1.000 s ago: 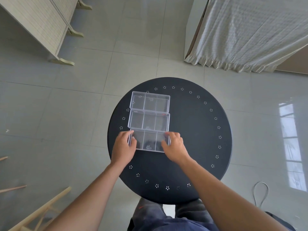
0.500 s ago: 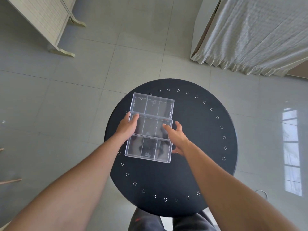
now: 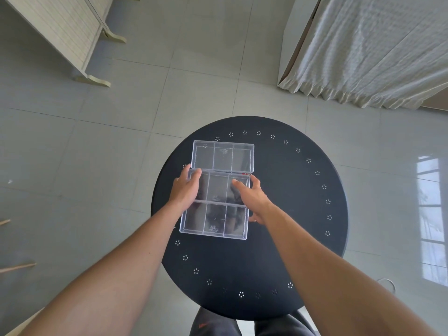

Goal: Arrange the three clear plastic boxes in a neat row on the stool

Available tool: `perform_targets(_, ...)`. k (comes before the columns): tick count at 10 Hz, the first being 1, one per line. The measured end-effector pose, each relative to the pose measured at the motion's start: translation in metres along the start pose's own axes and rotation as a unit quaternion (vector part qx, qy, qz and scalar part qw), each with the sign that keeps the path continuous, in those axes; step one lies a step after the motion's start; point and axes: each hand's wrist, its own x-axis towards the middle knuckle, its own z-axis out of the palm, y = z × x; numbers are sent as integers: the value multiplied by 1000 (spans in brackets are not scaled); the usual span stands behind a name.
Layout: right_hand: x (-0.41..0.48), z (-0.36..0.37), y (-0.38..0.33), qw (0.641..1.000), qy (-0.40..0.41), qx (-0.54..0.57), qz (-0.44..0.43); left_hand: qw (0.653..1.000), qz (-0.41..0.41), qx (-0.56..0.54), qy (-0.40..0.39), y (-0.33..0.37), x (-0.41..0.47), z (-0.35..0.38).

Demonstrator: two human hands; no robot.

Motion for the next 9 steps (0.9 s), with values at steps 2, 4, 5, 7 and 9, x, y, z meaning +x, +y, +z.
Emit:
perform_targets(2, 1, -3, 0, 1000, 12, -3, -4, 1000, -3, 4, 1, 0, -4, 0)
perform_targets(4, 9, -10, -1, 1000, 5, -17, -15, 1000, -6, -4, -4, 0, -5, 0)
perform_targets(5, 12, -10, 2, 1000, 7, -22, -15, 1000, -19, -12, -7, -1, -4, -1)
perform_targets(7, 14, -13, 8, 999, 3, -37, -29, 1000, -23, -8, 2, 1, -7, 1)
perform_targets(9, 21, -43, 29, 983, 91, -119, -111, 972, 154, 66, 167, 13, -32, 32)
